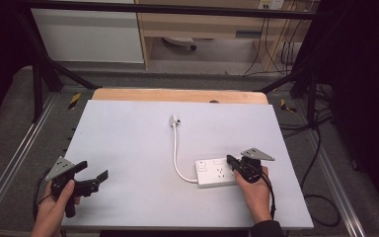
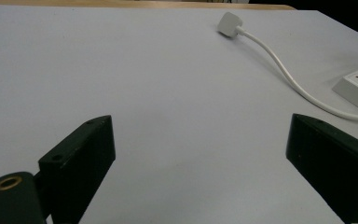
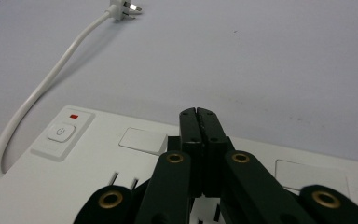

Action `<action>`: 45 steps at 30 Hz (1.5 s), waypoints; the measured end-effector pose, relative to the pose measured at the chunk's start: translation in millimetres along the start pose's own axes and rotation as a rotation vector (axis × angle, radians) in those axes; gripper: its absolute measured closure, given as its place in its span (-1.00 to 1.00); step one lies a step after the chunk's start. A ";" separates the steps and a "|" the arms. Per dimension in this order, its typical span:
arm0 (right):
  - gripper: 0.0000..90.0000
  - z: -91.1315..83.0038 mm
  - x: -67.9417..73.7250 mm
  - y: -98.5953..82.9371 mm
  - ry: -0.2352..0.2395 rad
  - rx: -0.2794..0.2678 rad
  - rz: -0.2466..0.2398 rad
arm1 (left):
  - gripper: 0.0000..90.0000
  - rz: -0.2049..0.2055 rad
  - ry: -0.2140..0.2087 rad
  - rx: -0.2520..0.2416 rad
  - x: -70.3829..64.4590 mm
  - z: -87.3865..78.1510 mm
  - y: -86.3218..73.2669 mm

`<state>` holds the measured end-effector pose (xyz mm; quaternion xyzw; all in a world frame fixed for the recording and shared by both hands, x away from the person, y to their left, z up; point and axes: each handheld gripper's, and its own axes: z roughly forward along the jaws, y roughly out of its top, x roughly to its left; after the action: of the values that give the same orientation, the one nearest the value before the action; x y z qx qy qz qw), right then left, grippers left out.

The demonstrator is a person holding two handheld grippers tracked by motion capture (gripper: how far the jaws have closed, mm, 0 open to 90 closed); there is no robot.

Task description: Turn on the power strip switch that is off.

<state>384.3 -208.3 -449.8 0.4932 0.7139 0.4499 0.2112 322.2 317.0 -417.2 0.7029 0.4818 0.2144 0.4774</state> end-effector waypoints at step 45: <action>1.00 -0.2 -1.9 -2.3 0.015 -0.011 0.035 | -0.82 0.002 0.001 0.013 -0.4 1.2 -0.5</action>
<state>383.7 -210.3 -451.9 0.5010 0.7042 0.4613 0.2007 322.7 316.1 -418.2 0.7063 0.4826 0.2123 0.4724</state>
